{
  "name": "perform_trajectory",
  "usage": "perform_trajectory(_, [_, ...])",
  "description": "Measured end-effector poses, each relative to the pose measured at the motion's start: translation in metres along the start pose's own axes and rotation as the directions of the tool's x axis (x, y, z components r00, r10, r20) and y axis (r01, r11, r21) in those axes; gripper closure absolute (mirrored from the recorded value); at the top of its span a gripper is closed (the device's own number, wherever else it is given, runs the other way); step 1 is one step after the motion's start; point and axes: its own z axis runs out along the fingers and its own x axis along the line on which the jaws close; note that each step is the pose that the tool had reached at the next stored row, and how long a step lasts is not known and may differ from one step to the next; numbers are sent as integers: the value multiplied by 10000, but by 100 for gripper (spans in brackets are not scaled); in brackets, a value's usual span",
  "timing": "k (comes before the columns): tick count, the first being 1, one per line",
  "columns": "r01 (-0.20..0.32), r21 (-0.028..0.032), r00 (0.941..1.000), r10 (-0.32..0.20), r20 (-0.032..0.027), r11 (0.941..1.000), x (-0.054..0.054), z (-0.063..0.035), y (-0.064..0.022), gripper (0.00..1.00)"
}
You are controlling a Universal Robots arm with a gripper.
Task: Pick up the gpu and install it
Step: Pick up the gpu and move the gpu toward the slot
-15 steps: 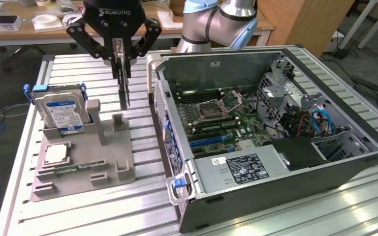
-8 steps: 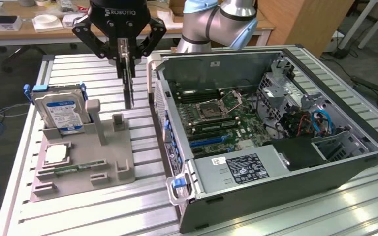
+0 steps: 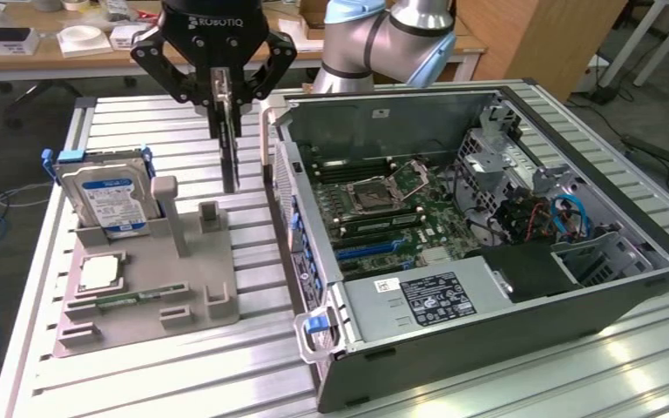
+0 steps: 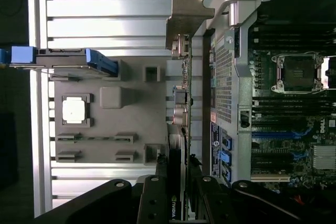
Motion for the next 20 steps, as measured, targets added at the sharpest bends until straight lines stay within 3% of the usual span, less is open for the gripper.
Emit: perform_trajectory(20, [-2, 0, 10000, 2, -1, 10000, -145, -2, 4, 74])
